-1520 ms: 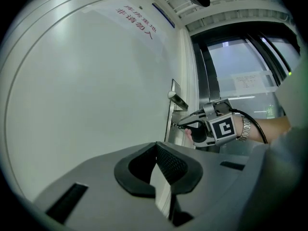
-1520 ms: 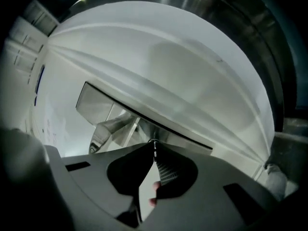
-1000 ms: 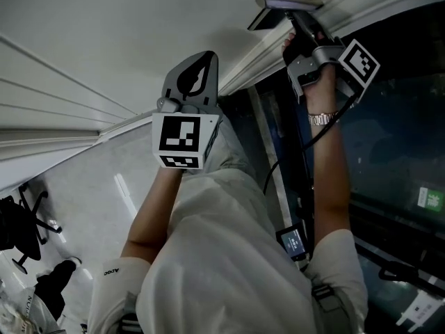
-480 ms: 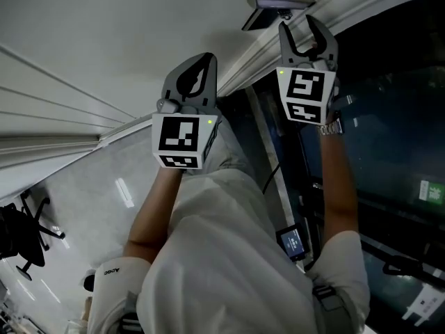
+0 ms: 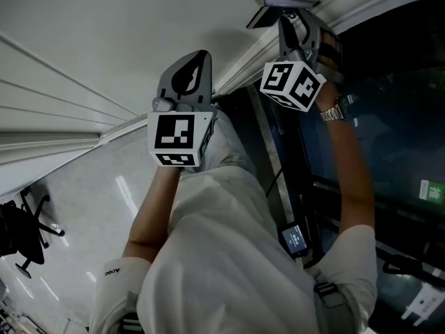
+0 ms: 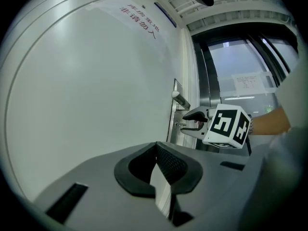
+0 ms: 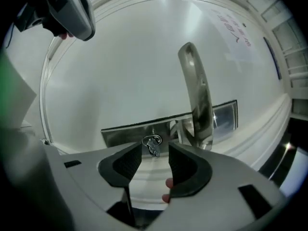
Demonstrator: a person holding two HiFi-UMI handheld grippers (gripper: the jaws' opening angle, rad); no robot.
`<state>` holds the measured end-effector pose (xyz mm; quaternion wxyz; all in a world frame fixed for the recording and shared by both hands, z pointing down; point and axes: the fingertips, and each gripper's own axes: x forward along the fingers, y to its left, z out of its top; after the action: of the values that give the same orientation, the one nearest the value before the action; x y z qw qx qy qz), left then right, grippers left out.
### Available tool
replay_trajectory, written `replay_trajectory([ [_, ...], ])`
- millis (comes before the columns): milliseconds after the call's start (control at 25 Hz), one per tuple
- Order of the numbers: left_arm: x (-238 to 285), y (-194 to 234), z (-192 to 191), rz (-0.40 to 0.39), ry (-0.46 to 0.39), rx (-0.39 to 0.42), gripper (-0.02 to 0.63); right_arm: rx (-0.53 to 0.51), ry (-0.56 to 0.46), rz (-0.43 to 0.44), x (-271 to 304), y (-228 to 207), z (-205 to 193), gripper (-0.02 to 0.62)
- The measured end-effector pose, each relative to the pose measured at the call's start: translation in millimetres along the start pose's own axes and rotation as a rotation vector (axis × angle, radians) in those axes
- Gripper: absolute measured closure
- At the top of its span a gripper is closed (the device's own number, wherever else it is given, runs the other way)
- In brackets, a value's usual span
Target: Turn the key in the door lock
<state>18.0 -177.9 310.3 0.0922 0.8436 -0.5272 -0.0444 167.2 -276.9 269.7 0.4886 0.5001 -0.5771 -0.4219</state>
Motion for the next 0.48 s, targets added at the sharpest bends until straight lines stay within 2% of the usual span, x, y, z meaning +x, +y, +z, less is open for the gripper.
replay_trajectory([
  [360,-5.5,2.3,-0.5,0.009,-0.003,-0.005,0.597,-0.114,0.011,0.001,12.2,15.2,-2.9,0.424],
  [480,-6.4,3.8,-0.8,0.014,-0.002,-0.004,0.597,-0.118,0.012,-0.024,13.8,13.5,-4.1,0.459],
])
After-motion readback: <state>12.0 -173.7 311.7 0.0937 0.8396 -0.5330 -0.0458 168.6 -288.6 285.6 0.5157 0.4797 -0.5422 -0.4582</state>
